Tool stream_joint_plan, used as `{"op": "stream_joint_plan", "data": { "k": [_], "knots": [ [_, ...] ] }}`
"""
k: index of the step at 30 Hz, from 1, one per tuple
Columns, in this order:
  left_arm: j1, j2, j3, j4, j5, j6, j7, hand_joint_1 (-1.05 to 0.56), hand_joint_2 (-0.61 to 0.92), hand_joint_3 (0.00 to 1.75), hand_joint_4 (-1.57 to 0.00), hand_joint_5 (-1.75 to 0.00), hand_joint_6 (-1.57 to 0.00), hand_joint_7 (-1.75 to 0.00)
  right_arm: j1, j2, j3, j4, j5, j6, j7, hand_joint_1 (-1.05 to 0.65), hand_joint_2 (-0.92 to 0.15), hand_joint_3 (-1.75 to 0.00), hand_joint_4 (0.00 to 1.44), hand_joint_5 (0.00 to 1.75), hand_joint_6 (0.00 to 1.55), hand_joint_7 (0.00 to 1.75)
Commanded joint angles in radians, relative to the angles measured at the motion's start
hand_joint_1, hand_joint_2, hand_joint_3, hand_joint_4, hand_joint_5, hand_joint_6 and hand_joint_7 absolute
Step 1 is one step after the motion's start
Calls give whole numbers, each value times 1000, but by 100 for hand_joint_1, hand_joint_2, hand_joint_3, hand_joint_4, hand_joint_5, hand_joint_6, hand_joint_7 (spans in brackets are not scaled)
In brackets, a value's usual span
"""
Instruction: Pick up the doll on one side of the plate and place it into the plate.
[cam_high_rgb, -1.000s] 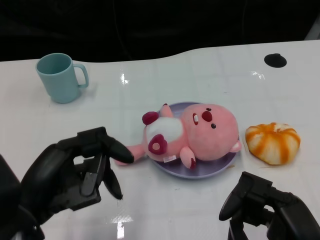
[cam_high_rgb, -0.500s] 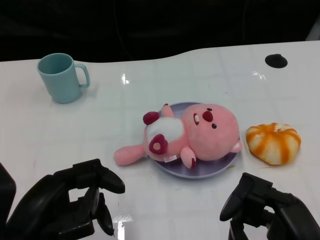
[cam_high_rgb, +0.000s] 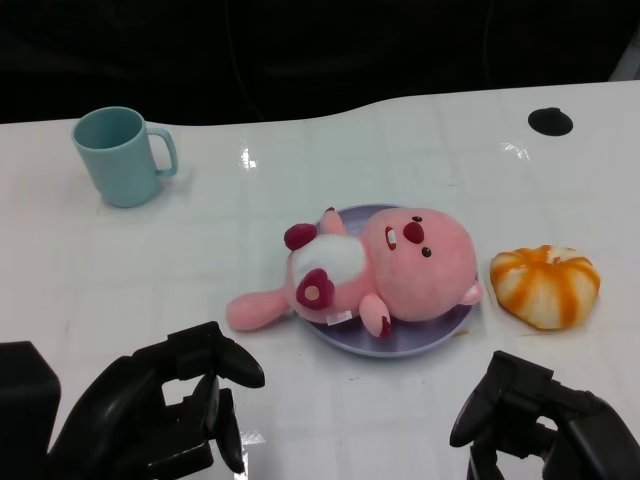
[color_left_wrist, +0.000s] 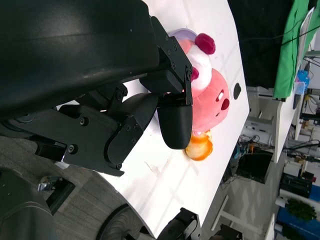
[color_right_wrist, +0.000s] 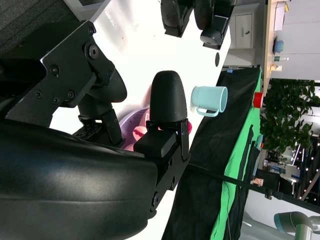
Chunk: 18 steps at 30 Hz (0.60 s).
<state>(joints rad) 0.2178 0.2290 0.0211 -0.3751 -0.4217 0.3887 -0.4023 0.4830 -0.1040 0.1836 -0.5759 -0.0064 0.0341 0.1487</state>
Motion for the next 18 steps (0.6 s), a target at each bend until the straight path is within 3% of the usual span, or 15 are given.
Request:
{"op": "stream_joint_plan", "data": {
  "k": [1,18],
  "knots": [
    [-4,4,2,27,7,-39,-23,-12,53,119,-83,-175,-76,-153,2,-9,-16,13,10,-27,3,17,-36,-144,74,175,65,154],
    [-1,7,0,53,0,-96,-68,-14,48,128,-83,-175,-75,-156,5,-13,-22,10,13,-35,9,14,-35,-146,75,175,66,153]
  ]
}}
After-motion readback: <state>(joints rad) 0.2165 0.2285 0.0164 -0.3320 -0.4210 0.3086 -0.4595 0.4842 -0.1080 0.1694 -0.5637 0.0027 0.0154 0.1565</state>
